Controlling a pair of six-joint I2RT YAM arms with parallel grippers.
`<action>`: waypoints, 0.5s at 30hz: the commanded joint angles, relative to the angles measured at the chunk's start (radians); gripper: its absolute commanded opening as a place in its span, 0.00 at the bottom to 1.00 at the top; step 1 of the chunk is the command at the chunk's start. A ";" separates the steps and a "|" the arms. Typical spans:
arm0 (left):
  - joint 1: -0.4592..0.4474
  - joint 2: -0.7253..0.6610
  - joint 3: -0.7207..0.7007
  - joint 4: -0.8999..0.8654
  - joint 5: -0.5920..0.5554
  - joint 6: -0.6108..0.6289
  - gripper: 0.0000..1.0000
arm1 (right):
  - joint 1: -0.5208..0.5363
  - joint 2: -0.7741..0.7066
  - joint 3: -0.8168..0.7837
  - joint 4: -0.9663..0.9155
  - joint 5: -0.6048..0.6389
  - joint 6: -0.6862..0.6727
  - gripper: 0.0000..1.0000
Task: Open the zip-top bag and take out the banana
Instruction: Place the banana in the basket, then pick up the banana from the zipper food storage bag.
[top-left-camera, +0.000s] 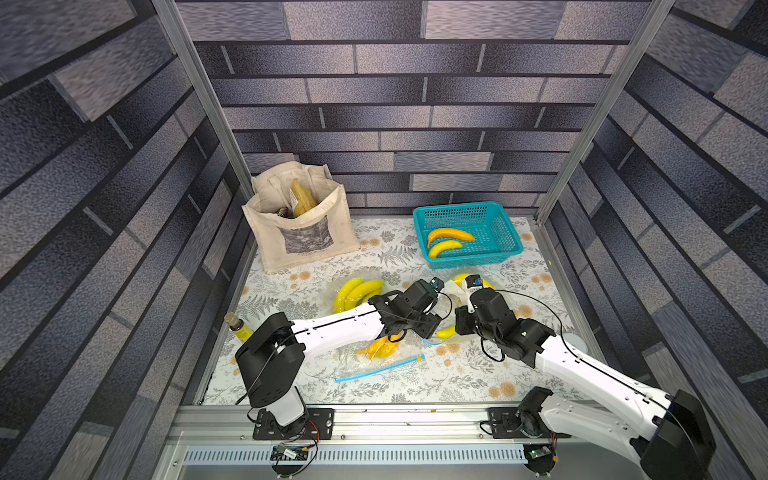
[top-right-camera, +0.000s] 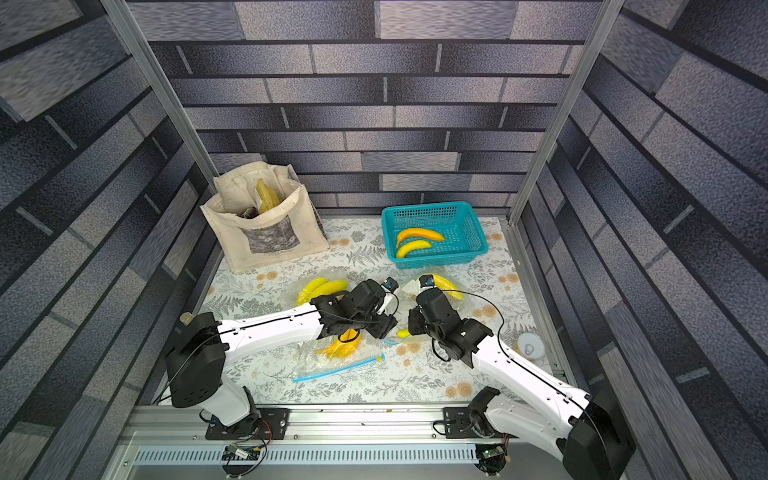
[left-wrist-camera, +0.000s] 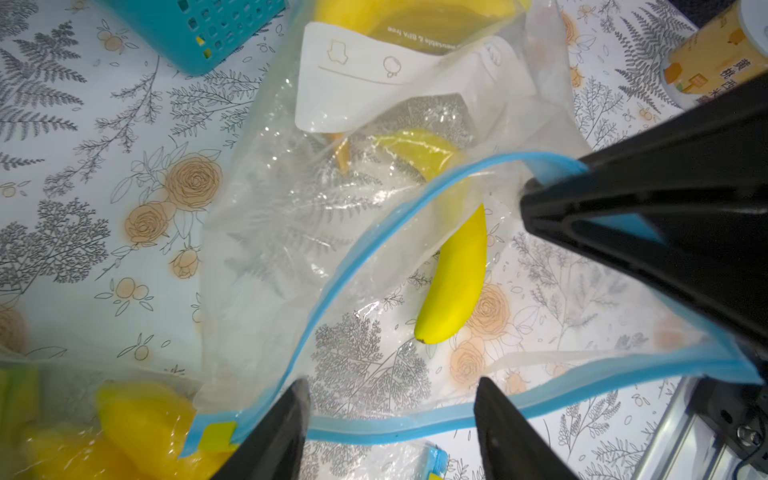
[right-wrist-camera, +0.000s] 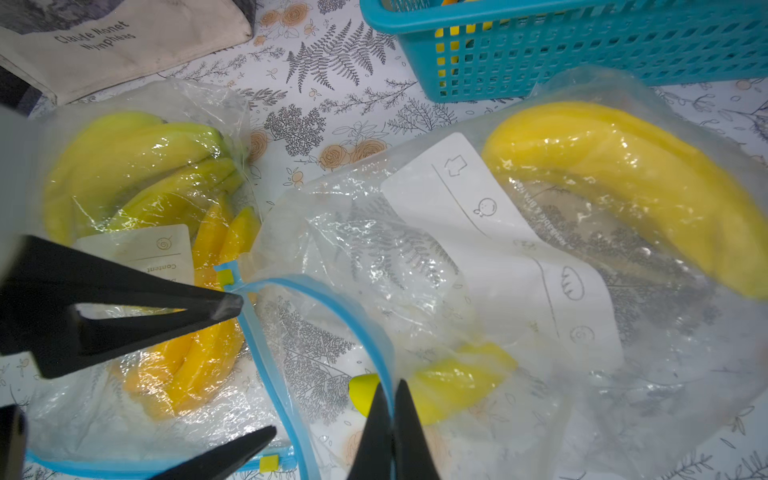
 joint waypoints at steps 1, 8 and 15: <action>-0.006 0.052 0.023 0.017 0.056 0.029 0.63 | 0.007 -0.010 0.013 -0.014 -0.006 0.000 0.00; 0.009 0.164 0.067 0.065 0.084 0.023 0.60 | 0.007 -0.009 -0.001 0.006 -0.020 0.009 0.00; 0.015 0.222 0.080 0.113 0.216 0.037 0.59 | 0.007 -0.006 -0.017 0.010 -0.012 0.013 0.00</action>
